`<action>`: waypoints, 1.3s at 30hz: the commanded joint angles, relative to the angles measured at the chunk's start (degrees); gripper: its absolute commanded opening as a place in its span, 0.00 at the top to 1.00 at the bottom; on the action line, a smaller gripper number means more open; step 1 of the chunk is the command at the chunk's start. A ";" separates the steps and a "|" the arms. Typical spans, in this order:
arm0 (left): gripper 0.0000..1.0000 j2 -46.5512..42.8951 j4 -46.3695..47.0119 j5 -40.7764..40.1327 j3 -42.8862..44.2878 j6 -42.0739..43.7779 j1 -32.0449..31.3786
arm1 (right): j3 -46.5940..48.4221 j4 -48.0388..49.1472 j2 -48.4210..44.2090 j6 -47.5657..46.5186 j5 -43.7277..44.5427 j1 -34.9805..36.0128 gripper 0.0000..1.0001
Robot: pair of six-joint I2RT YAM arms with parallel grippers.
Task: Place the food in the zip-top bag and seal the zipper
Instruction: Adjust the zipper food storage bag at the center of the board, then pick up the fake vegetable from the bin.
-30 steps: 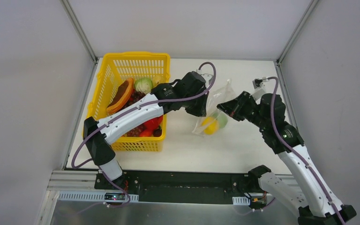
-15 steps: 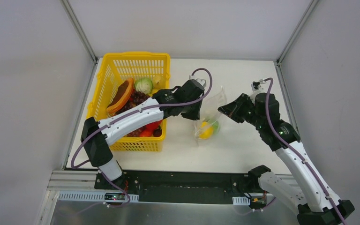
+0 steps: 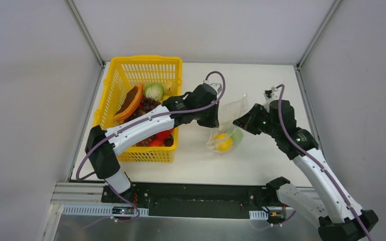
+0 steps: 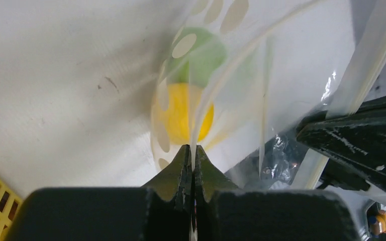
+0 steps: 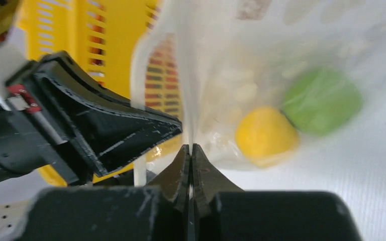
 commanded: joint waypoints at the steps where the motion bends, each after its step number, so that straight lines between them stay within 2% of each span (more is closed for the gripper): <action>1: 1.00 2.91 2.02 4.02 -0.54 -1.75 0.44 | -1.40 -2.05 1.38 0.06 -3.08 -0.35 1.00; 6: 1.00 1.42 -5.20 -0.87 6.32 1.99 0.18 | 6.35 -2.14 -1.04 -2.16 -0.26 -0.34 1.00; 7: 0.96 0.24 -5.44 -1.72 6.27 2.13 0.15 | 7.81 -2.61 -0.65 -2.34 -0.74 -0.33 1.00; 9: 0.82 -1.94 -4.36 -3.26 4.99 2.22 0.26 | 9.17 -2.95 -0.03 -2.30 -2.25 -0.30 1.00; 11: 0.61 -3.51 -3.60 -4.56 3.20 2.49 0.24 | 7.75 -2.23 0.03 -1.53 -2.48 -0.31 1.00; 12: 0.53 -3.92 -4.00 -5.16 2.72 2.63 0.26 | 6.67 -1.75 -0.03 -1.12 -2.42 -0.34 1.00; 22: 0.03 -11.52 -5.73 -10.27 -1.59 5.60 0.66 | 1.19 0.31 -0.50 2.67 -2.09 -0.27 1.00; 29: 0.01 -19.12 -9.87 -16.60 -2.28 8.26 1.93 | 0.06 2.45 0.39 4.36 -5.06 -0.32 1.00; 33: 0.01 -22.64 -10.39 -16.82 -4.08 8.60 3.35 | 0.24 2.86 0.61 4.71 -6.08 -0.22 1.00; 39: 0.01 -29.00 -15.12 -25.53 -7.29 10.29 6.20 | 5.35 -1.96 2.04 0.93 -6.90 -0.23 1.00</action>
